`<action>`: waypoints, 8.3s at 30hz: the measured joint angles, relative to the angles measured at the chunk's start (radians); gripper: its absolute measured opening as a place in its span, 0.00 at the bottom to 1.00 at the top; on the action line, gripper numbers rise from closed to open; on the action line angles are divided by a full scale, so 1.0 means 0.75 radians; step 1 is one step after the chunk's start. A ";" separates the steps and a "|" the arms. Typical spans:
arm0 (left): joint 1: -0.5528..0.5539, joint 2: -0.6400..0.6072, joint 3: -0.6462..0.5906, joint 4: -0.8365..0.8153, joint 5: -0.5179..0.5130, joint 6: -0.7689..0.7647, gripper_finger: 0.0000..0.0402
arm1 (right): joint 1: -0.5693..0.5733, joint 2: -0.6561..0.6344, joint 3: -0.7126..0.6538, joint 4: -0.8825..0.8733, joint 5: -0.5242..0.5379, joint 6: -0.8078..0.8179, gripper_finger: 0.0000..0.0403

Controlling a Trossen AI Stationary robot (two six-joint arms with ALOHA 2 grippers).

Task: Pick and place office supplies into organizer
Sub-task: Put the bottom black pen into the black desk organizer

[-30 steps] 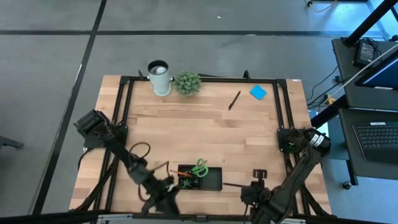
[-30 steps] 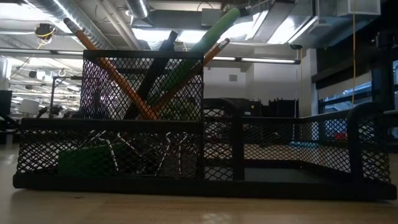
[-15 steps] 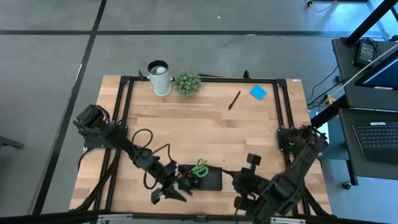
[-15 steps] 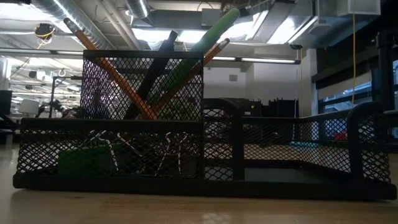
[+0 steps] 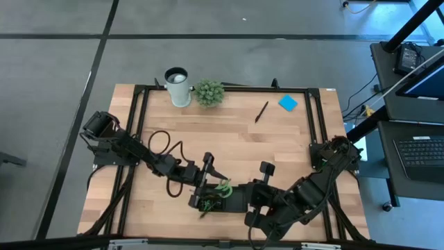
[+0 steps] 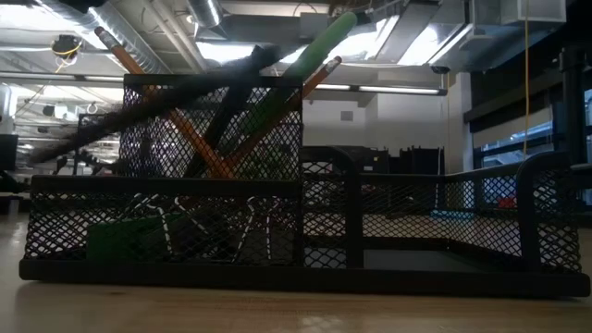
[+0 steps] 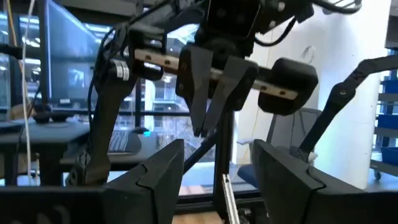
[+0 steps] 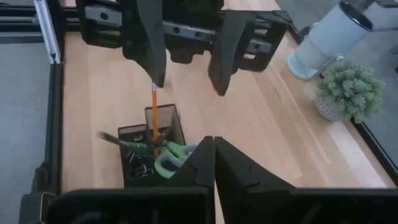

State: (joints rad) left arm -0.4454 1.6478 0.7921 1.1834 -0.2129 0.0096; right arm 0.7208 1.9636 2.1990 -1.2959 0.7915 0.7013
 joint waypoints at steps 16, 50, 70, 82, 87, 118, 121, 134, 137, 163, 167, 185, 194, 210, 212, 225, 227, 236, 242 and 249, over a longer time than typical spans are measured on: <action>-0.026 0.001 0.000 -0.214 0.059 -0.129 0.44 | -0.001 0.001 -0.001 -0.046 0.001 -0.004 0.02; -0.723 0.192 0.631 -2.261 -0.051 -1.152 0.44 | -0.074 0.034 -0.019 -0.195 0.005 -0.046 0.03; -0.706 0.516 0.900 -2.588 0.078 -1.470 0.44 | -0.100 0.099 -0.018 -0.195 0.001 -0.076 0.03; -0.684 0.604 0.908 -2.549 0.169 -1.495 0.44 | -0.100 0.099 -0.018 -0.195 0.002 -0.074 0.03; -0.677 0.622 0.907 -2.561 0.173 -1.546 0.39 | -0.100 0.099 -0.018 -0.195 0.003 -0.080 0.03; -0.605 0.631 0.898 -2.627 0.239 -1.448 0.12 | -0.100 0.098 -0.018 -0.195 0.004 -0.107 0.03; -0.602 0.628 0.897 -2.629 0.229 -1.435 0.05 | -0.100 0.098 -0.017 -0.195 0.004 -0.107 0.03; -0.598 0.566 0.885 -2.765 0.091 -1.469 0.04 | -0.099 0.097 -0.017 -0.325 0.001 -0.103 0.03; -0.594 0.512 0.882 -2.843 0.061 -1.518 0.04 | -0.099 0.097 -0.017 -0.359 -0.004 -0.086 0.03; -0.493 0.080 1.175 -3.670 0.092 -1.306 0.04 | -0.099 0.092 -0.017 -0.367 -0.059 -0.255 0.03; -0.421 0.078 1.247 -3.671 -0.008 -1.072 0.04 | -0.099 0.085 -0.017 -0.367 -0.057 -0.268 0.03; -0.223 0.083 1.289 -3.620 -1.142 0.596 0.04 | -0.085 0.056 -0.016 -0.368 -0.070 0.016 0.03; -0.225 0.087 1.287 -3.318 -1.196 1.530 0.05 | -0.085 0.056 -0.017 -0.367 -0.055 0.076 0.03; -0.244 0.284 1.127 -3.158 -1.366 1.739 0.05 | -0.099 0.057 -0.018 -0.367 0.020 0.111 0.03; -0.264 0.305 1.127 -3.157 -1.360 1.707 0.05 | -0.099 0.057 -0.018 -0.367 0.020 0.112 0.03; -0.319 0.415 1.128 -3.137 -1.253 1.615 0.05 | -0.100 0.057 -0.018 -0.363 0.019 0.112 0.03; -0.315 0.437 1.128 -3.137 -1.244 1.620 0.05 | -0.100 0.057 -0.018 -0.362 0.019 0.111 0.03; -0.291 0.509 1.128 -3.094 -1.067 1.622 0.05 | -0.102 0.057 -0.018 -0.358 0.018 0.107 0.03; -0.292 0.509 1.128 -3.066 -1.023 1.624 0.06 | -0.102 0.057 -0.018 -0.356 0.016 0.107 0.03; -0.292 0.509 1.129 -3.067 -1.021 1.622 0.07 | -0.102 0.057 -0.018 -0.356 0.015 0.107 0.03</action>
State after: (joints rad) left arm -0.6647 2.0296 1.6386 -1.1168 -0.9785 1.2263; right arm 0.6445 2.0068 2.1857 -1.5627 0.8028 0.7815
